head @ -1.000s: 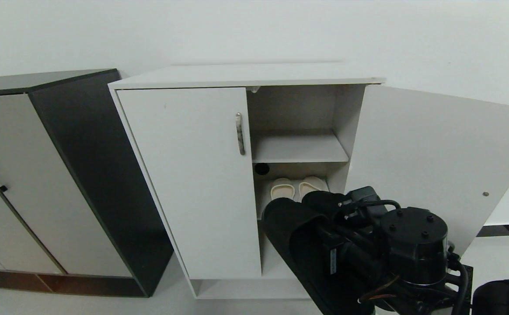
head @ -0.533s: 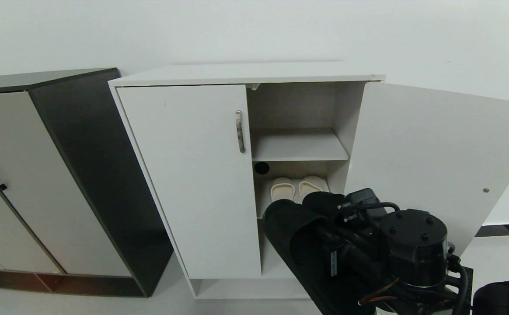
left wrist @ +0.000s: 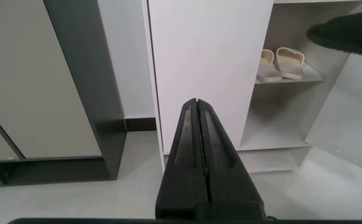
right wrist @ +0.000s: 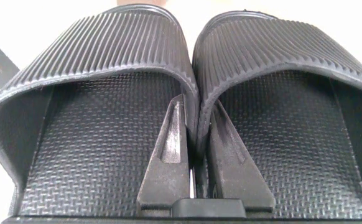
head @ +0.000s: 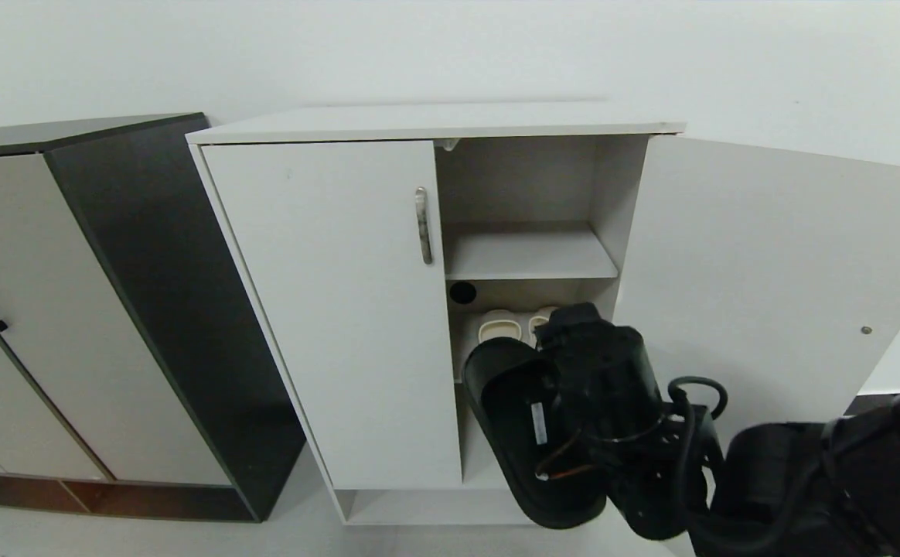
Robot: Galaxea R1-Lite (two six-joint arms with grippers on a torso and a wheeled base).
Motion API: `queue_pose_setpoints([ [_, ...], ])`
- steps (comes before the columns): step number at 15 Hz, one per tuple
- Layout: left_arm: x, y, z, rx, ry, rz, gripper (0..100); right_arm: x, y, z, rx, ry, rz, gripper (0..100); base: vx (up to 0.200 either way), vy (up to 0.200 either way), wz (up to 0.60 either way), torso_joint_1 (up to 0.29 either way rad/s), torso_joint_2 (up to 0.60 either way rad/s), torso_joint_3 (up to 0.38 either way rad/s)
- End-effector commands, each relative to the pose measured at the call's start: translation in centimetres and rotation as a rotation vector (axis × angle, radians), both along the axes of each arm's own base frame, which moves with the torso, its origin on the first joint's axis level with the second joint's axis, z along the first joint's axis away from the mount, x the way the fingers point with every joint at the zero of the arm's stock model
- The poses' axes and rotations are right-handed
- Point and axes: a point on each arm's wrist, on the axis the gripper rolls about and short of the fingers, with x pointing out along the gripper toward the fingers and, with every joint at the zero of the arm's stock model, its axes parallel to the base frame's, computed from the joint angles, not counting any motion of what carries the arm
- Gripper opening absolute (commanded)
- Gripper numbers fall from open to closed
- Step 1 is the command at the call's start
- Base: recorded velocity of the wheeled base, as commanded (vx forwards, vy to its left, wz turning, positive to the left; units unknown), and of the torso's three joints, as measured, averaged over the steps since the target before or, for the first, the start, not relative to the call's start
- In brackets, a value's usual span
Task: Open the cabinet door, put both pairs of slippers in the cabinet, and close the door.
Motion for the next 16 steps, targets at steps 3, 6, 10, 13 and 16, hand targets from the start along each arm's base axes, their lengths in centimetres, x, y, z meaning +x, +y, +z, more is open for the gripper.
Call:
queue_pose_setpoints([
  [3, 0.0, 0.0, 0.0, 0.000, 0.001, 0.000, 0, 2.1, 3.3, 6.1, 0.149, -0.024, -0.147, 0, 0.000, 0.000, 0.00, 0.000, 0.00, 0.000],
  [6, 0.0, 0.0, 0.0, 0.000, 0.001, 0.000, 0, 2.7, 3.3, 6.5, 0.142, -0.046, -0.169, 0, 0.000, 0.000, 0.00, 0.000, 0.00, 0.000],
  [10, 0.0, 0.0, 0.0, 0.000, 0.001, 0.000, 0, 3.4, 3.2, 5.8, 0.120, -0.044, -0.199, 0, 0.000, 0.000, 0.00, 0.000, 0.00, 0.000],
  [13, 0.0, 0.0, 0.0, 0.000, 0.001, 0.000, 0, 3.5, 3.3, 5.7, 0.112, -0.048, -0.212, 0, 0.000, 0.000, 0.00, 0.000, 0.00, 0.000],
  [16, 0.0, 0.0, 0.0, 0.000, 0.001, 0.000, 0, 3.8, 3.1, 5.7, 0.106, -0.053, -0.227, 0, 0.000, 0.000, 0.00, 0.000, 0.00, 0.000],
])
